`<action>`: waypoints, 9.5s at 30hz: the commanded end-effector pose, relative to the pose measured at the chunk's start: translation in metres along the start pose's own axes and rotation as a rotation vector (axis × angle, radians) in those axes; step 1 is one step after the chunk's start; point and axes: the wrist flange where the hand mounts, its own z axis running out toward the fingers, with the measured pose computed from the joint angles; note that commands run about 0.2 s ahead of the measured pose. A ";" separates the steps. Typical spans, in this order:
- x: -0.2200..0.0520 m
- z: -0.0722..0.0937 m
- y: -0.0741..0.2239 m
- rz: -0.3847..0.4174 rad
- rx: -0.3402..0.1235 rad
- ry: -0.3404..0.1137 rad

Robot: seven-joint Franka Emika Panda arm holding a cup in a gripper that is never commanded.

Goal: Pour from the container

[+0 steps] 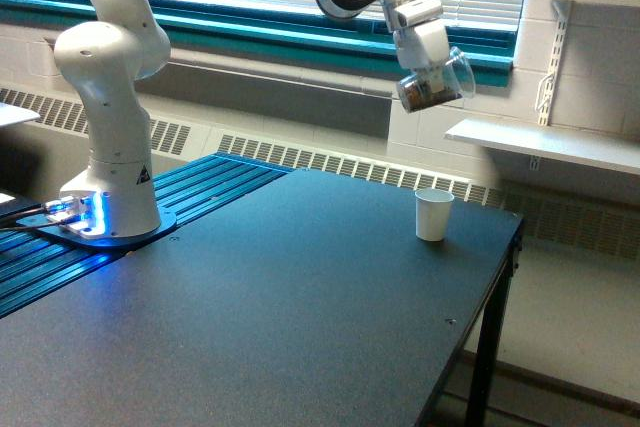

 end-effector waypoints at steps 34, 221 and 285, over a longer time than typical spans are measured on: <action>-0.056 0.063 0.004 -0.018 -0.045 -0.117; -0.051 0.146 -0.015 -0.083 -0.255 -0.493; -0.039 0.141 -0.015 -0.032 -0.235 -0.589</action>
